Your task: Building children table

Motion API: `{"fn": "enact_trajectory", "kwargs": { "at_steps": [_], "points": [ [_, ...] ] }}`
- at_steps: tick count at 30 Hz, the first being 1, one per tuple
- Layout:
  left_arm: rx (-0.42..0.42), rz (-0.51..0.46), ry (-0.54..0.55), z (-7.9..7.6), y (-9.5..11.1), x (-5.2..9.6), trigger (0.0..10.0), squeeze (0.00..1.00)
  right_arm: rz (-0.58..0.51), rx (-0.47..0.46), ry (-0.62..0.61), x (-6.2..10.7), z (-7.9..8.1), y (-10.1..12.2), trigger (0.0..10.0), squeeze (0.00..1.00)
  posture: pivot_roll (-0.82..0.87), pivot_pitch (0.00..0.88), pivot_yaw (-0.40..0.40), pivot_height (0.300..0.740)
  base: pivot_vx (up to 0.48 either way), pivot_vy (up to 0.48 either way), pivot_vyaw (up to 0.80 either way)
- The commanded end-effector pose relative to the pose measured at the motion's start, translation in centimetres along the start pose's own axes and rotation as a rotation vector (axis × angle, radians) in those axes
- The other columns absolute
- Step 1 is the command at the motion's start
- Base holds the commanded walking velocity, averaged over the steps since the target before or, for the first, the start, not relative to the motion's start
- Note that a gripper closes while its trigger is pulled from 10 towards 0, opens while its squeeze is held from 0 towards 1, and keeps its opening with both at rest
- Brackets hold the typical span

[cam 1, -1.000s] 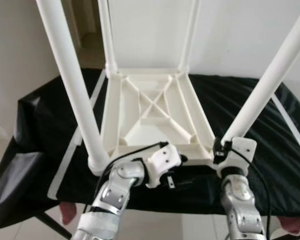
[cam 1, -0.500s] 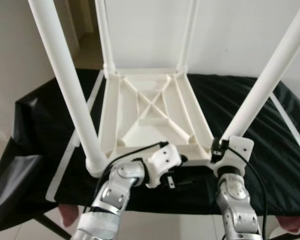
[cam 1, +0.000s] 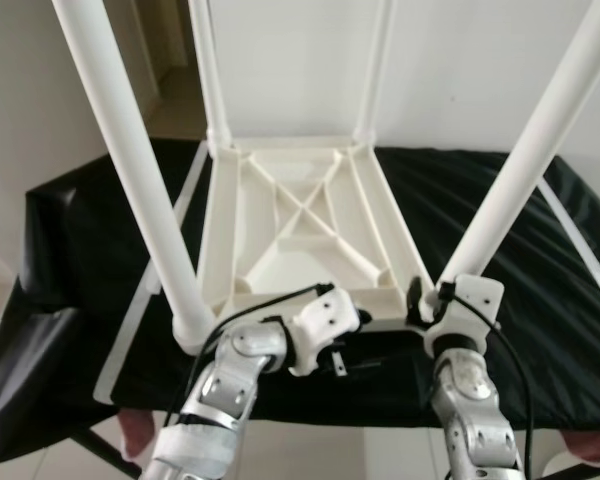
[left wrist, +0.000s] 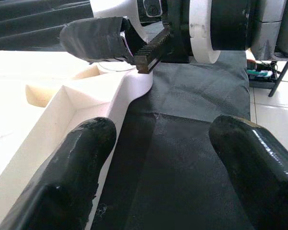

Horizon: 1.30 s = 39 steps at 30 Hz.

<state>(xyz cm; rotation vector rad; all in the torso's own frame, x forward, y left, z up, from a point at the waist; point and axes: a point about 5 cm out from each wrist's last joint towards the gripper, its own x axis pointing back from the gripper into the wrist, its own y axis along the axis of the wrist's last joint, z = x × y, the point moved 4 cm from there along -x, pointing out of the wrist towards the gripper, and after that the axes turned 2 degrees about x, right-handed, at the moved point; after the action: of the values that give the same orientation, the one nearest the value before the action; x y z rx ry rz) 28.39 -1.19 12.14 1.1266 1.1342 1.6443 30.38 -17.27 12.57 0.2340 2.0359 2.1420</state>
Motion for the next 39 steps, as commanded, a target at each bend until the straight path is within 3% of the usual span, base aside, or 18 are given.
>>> {"fn": "enact_trajectory", "kwargs": {
  "at_steps": [1,7,8,9,10,15,25,38,39],
  "points": [
    [0.000,-0.008,0.144,1.1,0.1,-0.1,10.0,0.00,0.009,-0.016,0.016,0.2,-0.1,-0.1,10.0,1.00,-0.03,0.000,-0.002,0.740,0.000,0.000,0.00],
    [-0.007,-0.008,0.141,1.1,0.1,-0.1,10.0,0.00,-0.003,0.006,0.105,0.2,-1.0,0.4,10.0,1.00,-0.03,0.000,-0.001,0.740,0.000,0.000,0.00],
    [-0.006,-0.009,0.140,1.1,0.1,-0.2,10.0,0.00,0.008,0.027,0.150,0.3,-1.1,0.2,10.0,0.76,-0.04,0.000,0.000,0.740,0.000,0.000,0.00],
    [-0.006,-0.009,0.140,1.1,0.1,-0.2,10.0,0.00,0.008,0.027,0.150,0.3,-1.1,0.2,10.0,0.76,-0.04,0.000,0.000,0.740,0.000,0.000,0.00],
    [-0.004,-0.011,0.138,1.0,0.2,-0.2,10.0,0.00,0.016,0.057,0.205,0.2,-1.3,-0.1,10.0,0.00,-0.04,0.000,0.003,0.740,0.000,0.000,0.00],
    [-0.006,-0.016,0.128,0.8,0.3,-0.5,10.0,0.00,0.022,0.130,0.292,-0.7,-2.2,-0.5,10.0,0.00,-0.04,0.000,0.006,0.740,0.000,0.000,0.00],
    [-0.006,-0.015,0.119,0.7,0.3,-0.6,10.0,0.00,0.003,0.215,0.534,-1.6,-1.0,0.0,10.0,0.00,-0.04,0.000,0.008,0.740,0.000,0.000,0.00],
    [-0.009,-0.023,0.116,0.5,0.6,-0.7,10.0,0.00,0.030,0.280,0.610,-2.2,-1.3,-0.6,10.0,0.00,-0.03,0.000,-0.001,0.740,0.000,0.000,0.00],
    [-0.008,-0.024,0.115,0.5,0.6,-0.7,10.0,0.00,0.033,0.274,0.613,-2.2,-1.4,-0.7,5.0,0.00,-0.03,0.000,-0.001,0.740,0.000,0.000,0.00]
  ]
}}
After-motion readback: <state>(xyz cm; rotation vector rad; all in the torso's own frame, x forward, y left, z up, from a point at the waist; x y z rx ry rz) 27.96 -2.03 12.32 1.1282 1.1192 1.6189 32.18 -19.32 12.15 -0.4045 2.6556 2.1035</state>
